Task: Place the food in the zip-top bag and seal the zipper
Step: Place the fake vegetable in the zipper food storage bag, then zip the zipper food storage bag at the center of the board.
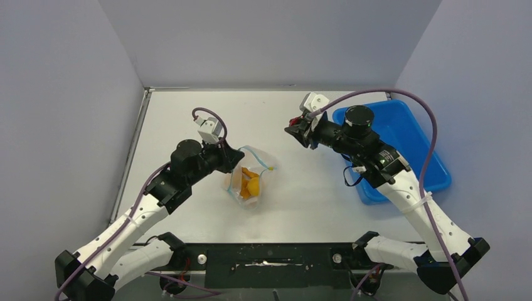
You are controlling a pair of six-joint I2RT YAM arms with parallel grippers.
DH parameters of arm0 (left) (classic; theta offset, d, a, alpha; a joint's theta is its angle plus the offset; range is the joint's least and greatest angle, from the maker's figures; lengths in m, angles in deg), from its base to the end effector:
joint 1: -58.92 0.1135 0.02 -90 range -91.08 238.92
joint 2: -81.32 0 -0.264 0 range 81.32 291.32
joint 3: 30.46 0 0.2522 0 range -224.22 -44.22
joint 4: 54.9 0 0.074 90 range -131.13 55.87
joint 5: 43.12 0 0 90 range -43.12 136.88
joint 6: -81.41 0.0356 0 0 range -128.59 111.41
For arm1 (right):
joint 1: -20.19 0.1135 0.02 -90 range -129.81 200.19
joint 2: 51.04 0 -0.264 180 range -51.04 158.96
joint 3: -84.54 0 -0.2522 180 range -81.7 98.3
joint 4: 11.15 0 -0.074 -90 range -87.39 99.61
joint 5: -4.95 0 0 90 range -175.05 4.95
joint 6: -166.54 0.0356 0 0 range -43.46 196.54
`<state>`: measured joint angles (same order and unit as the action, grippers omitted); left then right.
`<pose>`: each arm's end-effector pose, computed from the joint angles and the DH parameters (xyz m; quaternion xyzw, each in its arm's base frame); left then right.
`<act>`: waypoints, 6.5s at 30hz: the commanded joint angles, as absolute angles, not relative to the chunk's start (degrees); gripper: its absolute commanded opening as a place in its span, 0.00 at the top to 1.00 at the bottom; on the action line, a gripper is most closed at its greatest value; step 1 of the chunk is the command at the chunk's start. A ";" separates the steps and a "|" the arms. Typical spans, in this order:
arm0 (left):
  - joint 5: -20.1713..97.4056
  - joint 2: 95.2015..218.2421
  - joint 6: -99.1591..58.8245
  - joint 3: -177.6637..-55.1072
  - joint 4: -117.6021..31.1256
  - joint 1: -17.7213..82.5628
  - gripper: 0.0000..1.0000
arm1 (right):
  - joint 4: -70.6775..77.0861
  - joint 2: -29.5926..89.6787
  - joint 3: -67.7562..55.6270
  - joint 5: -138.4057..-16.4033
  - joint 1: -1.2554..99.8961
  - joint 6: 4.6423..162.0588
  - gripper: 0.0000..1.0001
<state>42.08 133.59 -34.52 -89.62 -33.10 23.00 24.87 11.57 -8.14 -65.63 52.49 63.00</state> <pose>0.1721 -0.1283 0.3244 0.0944 0.7869 -0.3414 0.5052 0.1907 0.1346 0.4322 -0.3953 0.6604 0.2305 0.5953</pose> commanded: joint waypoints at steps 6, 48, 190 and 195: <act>38.98 134.31 -37.37 -93.59 -35.27 22.85 1.00 | 7.92 12.21 -8.62 -56.59 64.45 65.86 0.91; 29.55 132.64 -46.26 -92.07 -38.84 22.81 1.00 | 30.25 23.46 -13.27 -60.98 74.33 46.78 0.70; 13.13 143.11 9.18 -102.25 -36.22 13.74 1.00 | 21.04 9.83 -19.70 -55.20 64.69 59.12 1.00; 13.07 141.97 10.06 -101.90 -33.60 13.76 1.00 | 16.30 6.02 -24.10 -54.61 63.03 60.46 1.00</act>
<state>12.40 143.25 8.01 -101.71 -35.11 13.99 23.89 9.91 -22.28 -56.84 64.14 60.09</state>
